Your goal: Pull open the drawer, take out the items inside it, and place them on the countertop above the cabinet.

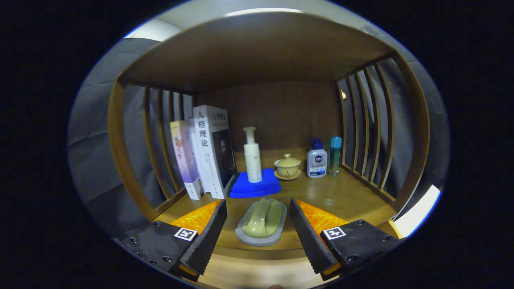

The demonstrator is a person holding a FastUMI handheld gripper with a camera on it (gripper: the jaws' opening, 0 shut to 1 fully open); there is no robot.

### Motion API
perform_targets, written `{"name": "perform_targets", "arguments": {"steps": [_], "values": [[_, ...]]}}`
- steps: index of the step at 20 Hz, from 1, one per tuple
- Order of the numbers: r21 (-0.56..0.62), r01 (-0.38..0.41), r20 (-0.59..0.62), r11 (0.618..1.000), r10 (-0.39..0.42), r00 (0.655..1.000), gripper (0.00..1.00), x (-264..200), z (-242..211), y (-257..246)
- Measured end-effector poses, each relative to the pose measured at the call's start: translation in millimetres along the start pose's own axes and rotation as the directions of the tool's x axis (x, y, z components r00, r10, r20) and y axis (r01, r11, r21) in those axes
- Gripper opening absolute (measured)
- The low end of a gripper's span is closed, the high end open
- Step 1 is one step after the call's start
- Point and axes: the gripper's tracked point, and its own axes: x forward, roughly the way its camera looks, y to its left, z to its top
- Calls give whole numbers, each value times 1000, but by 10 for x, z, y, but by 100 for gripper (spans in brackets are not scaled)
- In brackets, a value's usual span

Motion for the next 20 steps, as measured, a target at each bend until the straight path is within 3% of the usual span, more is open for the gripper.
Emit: {"name": "perform_targets", "arguments": {"steps": [5,15,20], "values": [[-62,-27,161,998,37,986,98,-774,77,141],[-56,-18,192,998,29,981,98,-1493,-405,144],[-10,-17,141,1000,19,990,98,-1660,-776,116]]}}
